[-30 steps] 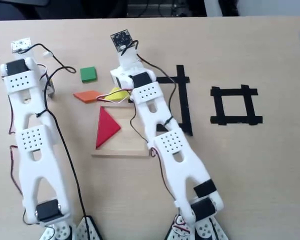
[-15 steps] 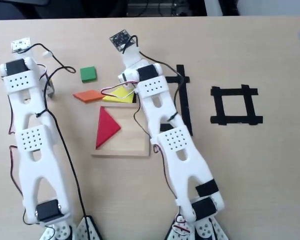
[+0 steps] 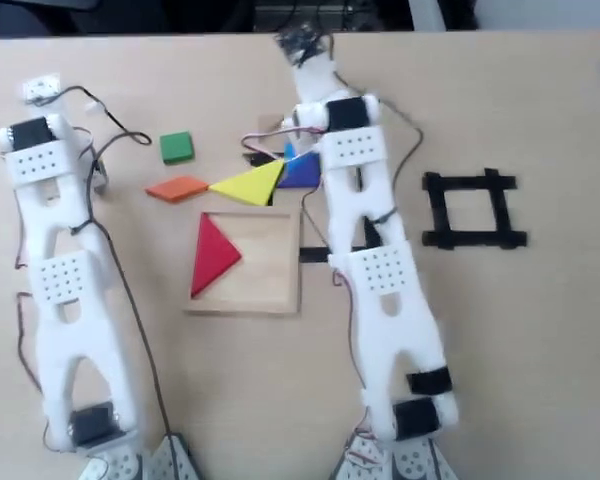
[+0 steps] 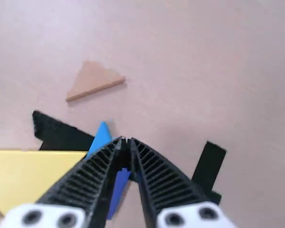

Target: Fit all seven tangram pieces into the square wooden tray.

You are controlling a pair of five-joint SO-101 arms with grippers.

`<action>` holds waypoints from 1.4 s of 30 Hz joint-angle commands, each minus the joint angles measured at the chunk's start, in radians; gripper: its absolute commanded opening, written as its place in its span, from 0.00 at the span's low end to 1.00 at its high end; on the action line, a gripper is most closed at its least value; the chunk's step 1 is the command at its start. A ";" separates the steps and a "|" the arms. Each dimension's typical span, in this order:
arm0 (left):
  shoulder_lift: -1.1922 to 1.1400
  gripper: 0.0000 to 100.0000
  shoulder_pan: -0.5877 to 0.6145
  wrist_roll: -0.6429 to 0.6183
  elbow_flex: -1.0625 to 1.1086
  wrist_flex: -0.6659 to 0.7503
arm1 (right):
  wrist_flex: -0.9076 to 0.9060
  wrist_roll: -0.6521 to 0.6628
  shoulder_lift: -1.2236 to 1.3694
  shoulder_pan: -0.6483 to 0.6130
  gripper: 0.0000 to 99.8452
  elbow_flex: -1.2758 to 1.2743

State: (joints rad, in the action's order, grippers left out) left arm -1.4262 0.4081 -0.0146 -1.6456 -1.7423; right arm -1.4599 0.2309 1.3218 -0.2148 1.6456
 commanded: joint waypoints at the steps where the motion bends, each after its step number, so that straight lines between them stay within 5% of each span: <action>1: 0.005 0.13 0.001 -0.003 -0.018 -0.017 | 0.147 0.068 -0.030 0.037 0.01 0.022; 10: 0.005 0.13 0.001 0.000 -0.019 -0.017 | 0.180 0.365 0.139 0.026 0.01 0.022; 19: 0.005 0.13 0.001 0.000 -0.019 -0.017 | 0.167 0.379 0.150 0.023 0.01 0.025; 23: 0.005 0.13 0.001 0.000 -0.019 -0.017 | 0.046 0.419 0.147 0.011 0.01 0.024; 28: 0.005 0.13 0.001 0.000 -0.019 -0.017 | -0.259 0.671 0.148 -0.049 0.01 0.025; 34: 0.011 0.13 -0.039 0.000 -0.022 -0.014 | -0.298 0.661 0.036 0.005 0.01 0.028; 42: 0.140 0.13 -0.091 -0.005 -0.021 0.041 | -0.298 0.416 -0.295 0.034 0.01 0.027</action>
State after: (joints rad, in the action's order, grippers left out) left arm -1.3986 0.3253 -0.0146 -1.6425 -1.7453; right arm -1.7269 0.7495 1.2252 -0.1979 1.6533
